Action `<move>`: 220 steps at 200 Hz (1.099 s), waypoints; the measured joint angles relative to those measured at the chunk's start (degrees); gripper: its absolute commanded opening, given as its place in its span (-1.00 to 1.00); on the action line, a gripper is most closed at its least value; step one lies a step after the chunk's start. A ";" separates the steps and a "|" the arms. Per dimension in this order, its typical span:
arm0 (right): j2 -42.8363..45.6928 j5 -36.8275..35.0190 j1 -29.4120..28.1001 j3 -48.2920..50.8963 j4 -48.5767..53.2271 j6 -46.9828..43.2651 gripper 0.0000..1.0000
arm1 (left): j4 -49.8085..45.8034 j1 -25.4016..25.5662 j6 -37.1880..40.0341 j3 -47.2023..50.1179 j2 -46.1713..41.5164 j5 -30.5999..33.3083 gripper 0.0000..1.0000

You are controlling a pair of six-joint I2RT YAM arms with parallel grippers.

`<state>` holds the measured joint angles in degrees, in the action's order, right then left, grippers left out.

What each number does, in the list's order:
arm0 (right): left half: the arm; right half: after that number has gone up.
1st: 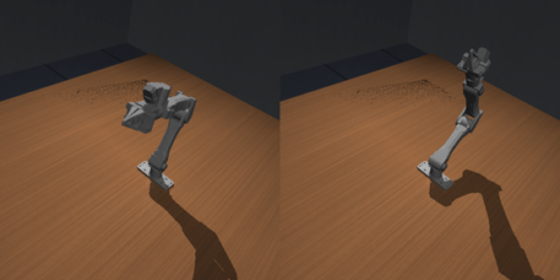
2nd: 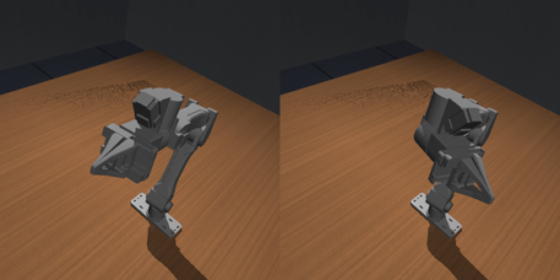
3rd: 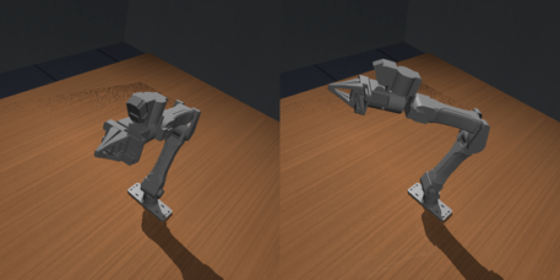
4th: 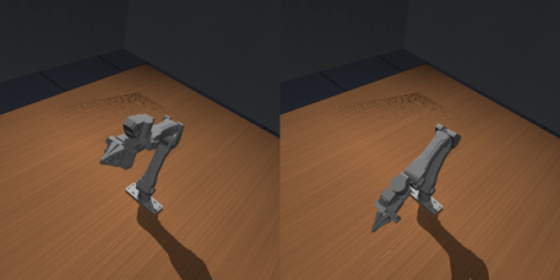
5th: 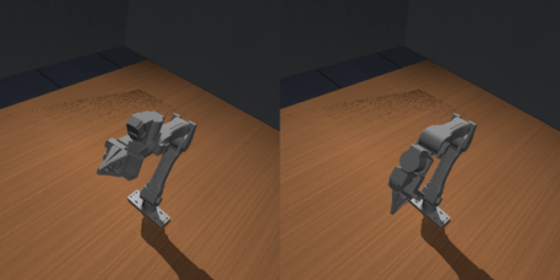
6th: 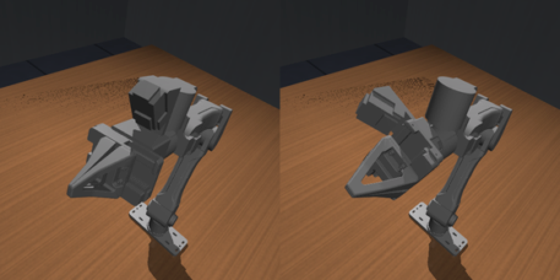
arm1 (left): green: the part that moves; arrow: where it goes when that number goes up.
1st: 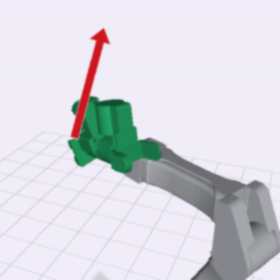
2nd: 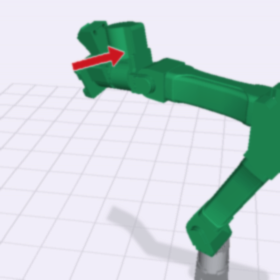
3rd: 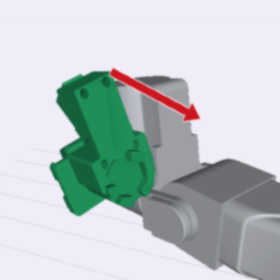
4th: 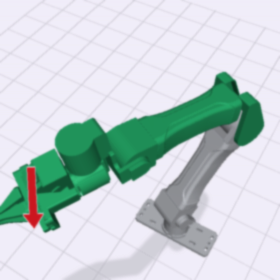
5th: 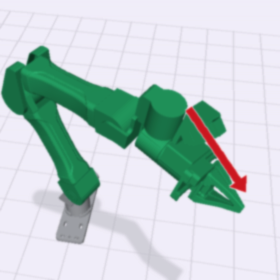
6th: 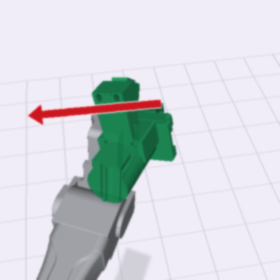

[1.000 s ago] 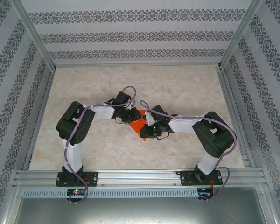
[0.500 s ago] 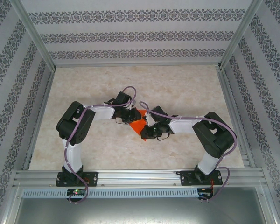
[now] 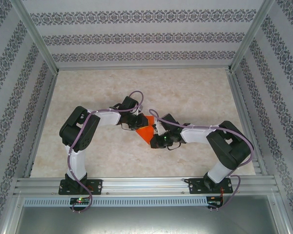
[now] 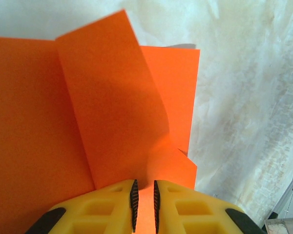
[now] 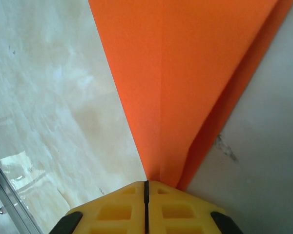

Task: Fold a paper plane with a square sheet of paper (fold left side to right side)
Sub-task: Fourth fold the wing at the center of the table.

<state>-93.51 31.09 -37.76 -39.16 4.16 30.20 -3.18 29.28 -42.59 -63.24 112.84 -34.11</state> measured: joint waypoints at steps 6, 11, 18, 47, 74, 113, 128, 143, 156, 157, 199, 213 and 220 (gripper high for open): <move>0.22 0.00 0.00 0.20 0.13 -0.02 -0.84 | 0.00 0.00 0.00 0.00 0.00 0.00 -0.57; 0.42 0.02 0.00 0.31 0.35 -0.02 -0.84 | 0.00 0.00 0.00 0.00 0.00 0.00 -0.57; 0.74 0.02 0.00 0.39 0.83 -0.02 -0.84 | 0.00 0.00 0.00 0.00 0.00 0.00 -0.57; 3.06 0.42 0.02 1.14 4.90 -0.17 -0.87 | 0.02 0.00 0.00 0.00 0.00 -0.02 -0.57; 7.21 2.49 0.57 1.29 6.71 0.07 -0.89 | 0.02 0.00 0.00 0.00 0.00 -0.09 -0.57; 7.76 4.26 2.58 0.04 3.80 1.73 -0.91 | 0.00 0.04 0.00 -0.04 0.00 -0.13 -0.57; 5.05 3.91 3.21 -0.90 1.75 2.62 -0.91 | 0.00 0.04 0.00 -0.04 0.00 -0.13 -0.57; 1.99 3.26 3.91 -1.66 -0.28 3.15 -0.91 | -0.02 0.07 0.00 -0.07 0.00 -0.13 -0.57; -0.35 2.58 3.91 -2.45 -1.29 3.61 -0.92 | -0.07 0.13 0.00 -0.11 0.00 -0.07 -0.57; -0.48 2.56 3.93 -2.49 -1.33 3.63 -0.92 | -0.07 0.13 0.00 -0.11 0.00 -0.07 -0.57; -4.48 1.27 4.04 -3.91 -2.34 3.93 -0.96 | -0.22 0.15 0.00 -0.15 0.00 0.07 -0.57; -4.48 1.05 4.02 -3.93 -2.25 3.89 -0.98 | -0.35 0.20 0.00 -0.28 -0.02 0.11 -0.57; -4.48 0.98 4.02 -3.93 -2.23 3.82 -1.00 | -0.66 0.24 0.11 -0.44 -0.02 0.26 -0.56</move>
<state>-98.00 32.08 -33.74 -43.09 1.93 34.02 -3.84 29.52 -42.48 -63.68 112.81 -33.85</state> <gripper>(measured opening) 0.053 0.215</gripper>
